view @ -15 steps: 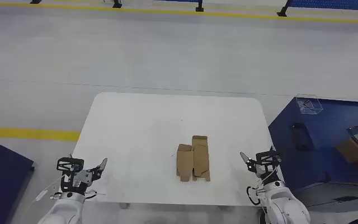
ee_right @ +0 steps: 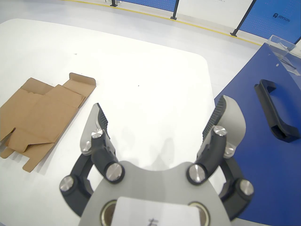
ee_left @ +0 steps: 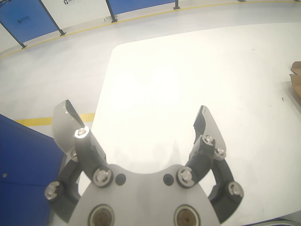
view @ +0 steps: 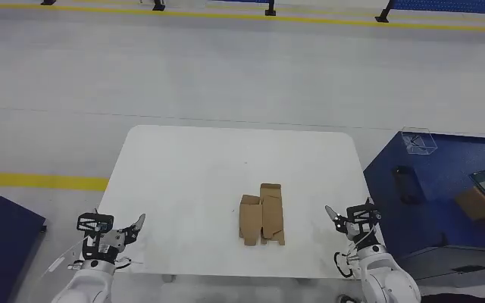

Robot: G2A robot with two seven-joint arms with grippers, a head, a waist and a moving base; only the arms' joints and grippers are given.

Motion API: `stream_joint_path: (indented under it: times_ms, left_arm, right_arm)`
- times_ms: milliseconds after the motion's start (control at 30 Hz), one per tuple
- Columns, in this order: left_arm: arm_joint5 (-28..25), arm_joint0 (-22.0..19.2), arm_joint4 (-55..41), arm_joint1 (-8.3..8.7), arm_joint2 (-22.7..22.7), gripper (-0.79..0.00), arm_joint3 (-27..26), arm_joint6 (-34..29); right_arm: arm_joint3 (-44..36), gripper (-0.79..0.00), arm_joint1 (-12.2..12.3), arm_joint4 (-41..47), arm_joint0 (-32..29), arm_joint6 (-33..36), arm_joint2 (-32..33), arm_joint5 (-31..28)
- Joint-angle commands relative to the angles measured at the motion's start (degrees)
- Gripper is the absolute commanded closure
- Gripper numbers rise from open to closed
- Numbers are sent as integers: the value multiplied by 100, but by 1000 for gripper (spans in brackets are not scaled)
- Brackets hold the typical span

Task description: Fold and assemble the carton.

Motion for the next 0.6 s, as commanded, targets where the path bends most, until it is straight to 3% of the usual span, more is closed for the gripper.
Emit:
stream_joint_path:
  times_ms: [0, 267, 367, 467, 567]
  left_arm:
    - [0, 0, 0, 0, 0, -785, 0, 0]
    - [0, 0, 0, 0, 0, -784, 0, 0]
    - [-754, 75, -51, 32, 127, -785, -213, -729]
    - [-1177, -71, -1614, 5, 220, -785, -547, -2163]
    - [-2235, -238, -3718, 18, 162, -785, -719, -2912]
  right_arm:
    - [0, -784, 0, 0, 0, 0, 0, 0]
    - [0, -784, 0, 0, 0, 0, 0, 0]
    - [0, -785, 0, 0, 0, 0, 0, 0]
    - [0, -785, 0, 0, 0, 0, 0, 0]
    - [0, -785, 0, 0, 0, 0, 0, 0]
